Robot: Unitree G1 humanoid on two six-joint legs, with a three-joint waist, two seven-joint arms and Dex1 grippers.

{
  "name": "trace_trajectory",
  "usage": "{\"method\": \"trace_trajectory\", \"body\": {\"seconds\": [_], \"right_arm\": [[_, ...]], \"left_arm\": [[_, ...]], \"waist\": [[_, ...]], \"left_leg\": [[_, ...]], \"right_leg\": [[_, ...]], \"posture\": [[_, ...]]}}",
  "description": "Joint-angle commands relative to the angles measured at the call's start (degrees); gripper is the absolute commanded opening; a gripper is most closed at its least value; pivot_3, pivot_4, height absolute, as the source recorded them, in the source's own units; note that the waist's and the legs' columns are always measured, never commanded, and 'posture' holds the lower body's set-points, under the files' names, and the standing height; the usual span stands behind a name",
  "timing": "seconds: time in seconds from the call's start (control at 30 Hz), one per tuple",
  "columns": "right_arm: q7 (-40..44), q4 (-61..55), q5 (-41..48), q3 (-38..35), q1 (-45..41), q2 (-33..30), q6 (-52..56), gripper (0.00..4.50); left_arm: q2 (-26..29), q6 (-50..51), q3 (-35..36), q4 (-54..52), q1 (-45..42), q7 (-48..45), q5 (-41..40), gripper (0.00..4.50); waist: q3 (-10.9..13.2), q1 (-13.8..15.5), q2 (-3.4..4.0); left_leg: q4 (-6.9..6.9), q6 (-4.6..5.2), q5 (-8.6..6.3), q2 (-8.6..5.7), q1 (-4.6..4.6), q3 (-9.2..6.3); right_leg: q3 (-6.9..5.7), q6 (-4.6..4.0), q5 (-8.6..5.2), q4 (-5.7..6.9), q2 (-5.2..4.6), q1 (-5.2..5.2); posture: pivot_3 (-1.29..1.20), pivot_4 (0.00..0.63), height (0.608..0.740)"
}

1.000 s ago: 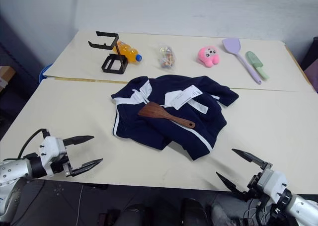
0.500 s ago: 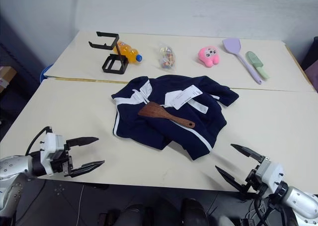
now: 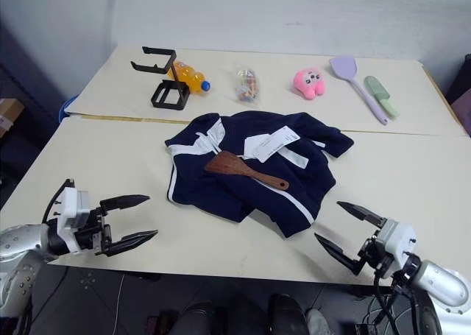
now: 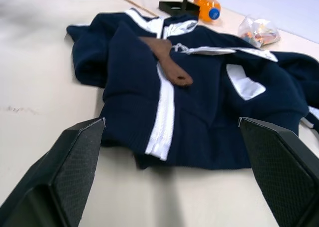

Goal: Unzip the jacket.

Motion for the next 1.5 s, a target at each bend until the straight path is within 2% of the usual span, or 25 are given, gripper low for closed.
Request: {"method": "trace_trajectory", "body": {"seconds": [0.03, 0.13, 0.23, 0.37, 0.47, 0.57, 0.63, 0.77, 0.83, 1.0, 1.13, 1.4, 1.5], "right_arm": [[-0.9, -4.6, 3.4, -0.3, -2.0, -2.0, 4.3, 4.47], [-3.1, -8.9, 8.9, 2.5, -7.2, -5.2, 16.4, 4.47], [-7.6, -9.8, 13.1, 8.3, -18.6, -8.9, 32.8, 4.47], [-10.2, -4.0, 13.5, 16.5, -34.1, -9.7, 49.4, 4.47], [-10.1, 1.7, 12.3, 20.9, -42.5, -8.3, 56.9, 4.47], [-8.0, 8.9, 7.4, 27.8, -51.2, -6.9, 60.5, 4.47], [-7.6, 13.6, 6.2, 29.2, -54.5, -5.4, 62.7, 4.47], [-3.2, 19.6, 2.1, 32.7, -57.5, -5.4, 62.8, 3.69], [0.9, 20.3, 1.0, 35.3, -58.2, -6.7, 64.2, 3.69], [4.3, 25.1, 0.4, 35.2, -60.6, -5.0, 67.3, 3.69], [5.5, 27.2, 1.9, 32.8, -62.0, -2.5, 69.5, 2.88], [9.3, 27.3, 3.1, 28.3, -60.2, -3.4, 69.1, 0.14], [10.0, 25.1, 5.4, 22.5, -57.9, -4.5, 67.3, 0.06]], "left_arm": [[-0.1, 1.2, 1.1, -1.9, -0.6, 0.6, -1.8, 4.5], [-0.2, 3.5, 0.8, -2.4, -1.4, 1.2, -3.2, 4.5], [-0.9, 4.3, -0.4, -1.9, -3.5, 1.9, -3.2, 4.5], [-1.9, 4.8, -2.2, -0.8, -6.1, 1.8, -2.6, 4.5], [-2.7, 5.0, -3.3, -0.7, -7.6, 1.8, -2.6, 4.5], [-3.8, 4.6, -4.6, -0.9, -8.6, 2.2, -2.1, 4.5], [-4.4, 4.5, -5.1, -0.8, -9.1, 2.5, -1.8, 4.5], [-5.3, 4.4, -5.9, -1.5, -8.7, 3.2, -1.4, 4.5], [-5.6, 4.3, -6.0, -1.8, -8.3, 3.4, -1.3, 4.5], [-6.0, 4.1, -6.2, -1.8, -8.3, 4.0, -0.9, 4.5], [-6.3, 3.8, -6.6, -1.8, -8.1, 4.0, -0.6, 4.5], [-6.8, 3.2, -7.5, -1.6, -8.6, 4.4, -0.1, 4.5], [-7.1, 3.5, -8.3, -1.3, -9.5, 4.5, 0.0, 4.5]], "waist": [[0.0, -0.1, 0.01], [0.0, -0.1, 0.01], [0.0, -0.2, 0.01], [0.0, -0.2, 0.04], [0.0, 0.1, 0.03], [0.0, -0.2, 0.04], [0.0, -0.2, 0.03], [0.0, 0.1, 0.01], [0.0, 0.0, 0.01], [0.0, -0.1, -0.01], [0.0, -0.2, 0.0], [0.0, -0.1, 0.0], [0.0, 0.1, 0.0]], "left_leg": [[0.0, 0.0, 0.0, 0.01, 0.0, 0.01], [0.0, 0.01, 0.0, 0.02, 0.0, 0.02], [0.06, 0.03, 0.02, 0.02, -0.02, 0.04], [0.09, -0.05, 0.04, 0.07, -0.07, -0.02], [0.08, -0.05, 0.04, 0.07, -0.26, -0.16], [0.12, 0.09, 0.01, -0.08, -0.45, -0.08], [0.12, 0.19, 0.03, -0.21, -0.55, -0.06], [0.2, 0.32, 0.07, -0.37, -1.0, -0.17], [0.28, 0.38, 0.11, -0.44, -1.17, -0.14], [0.58, 0.45, 0.14, -0.44, -1.17, -0.05], [0.81, 0.47, 0.18, -0.38, -1.14, -0.03], [0.82, 0.44, 0.16, -0.38, -1.17, -0.04], [0.83, 0.44, 0.16, -0.4, -1.18, -0.05]], "right_leg": [[0.0, 0.0, 0.0, 0.0, 0.02, 0.0], [0.02, 0.0, 0.0, 0.01, 0.02, -0.01], [0.07, 0.0, 0.0, 0.01, -0.01, -0.03], [0.0, -0.06, -0.03, 0.1, -0.01, -0.14], [-0.2, -0.11, -0.05, 0.21, 0.02, -0.21], [-0.25, -0.07, -0.03, 0.2, 0.0, -0.33], [-0.37, -0.02, -0.01, 0.2, 0.06, -0.41], [-0.57, 0.07, 0.04, 0.25, 0.11, -0.73], [-0.67, 0.2, 0.11, 0.26, 0.11, -0.86], [-0.62, 0.41, 0.23, 0.26, 0.1, -0.75], [-0.56, 0.44, 0.25, 0.46, 0.07, -0.72], [-0.51, 0.42, 0.24, 0.56, 0.05, -0.82], [-0.51, 0.42, 0.24, 0.56, 0.02, -0.81]], "posture": [[0.0, 0.15, 0.74], [0.0, 0.15, 0.74], [0.0, 0.15, 0.74], [0.0, 0.15, 0.74], [0.0, 0.15, 0.74], [0.0, 0.15, 0.74], [0.0, 0.15, 0.74], [0.0, 0.15, 0.74], [0.0, 0.15, 0.74], [0.0, 0.15, 0.74], [0.0, 0.15, 0.74], [0.0, 0.15, 0.74], [0.0, 0.15, 0.74]]}}
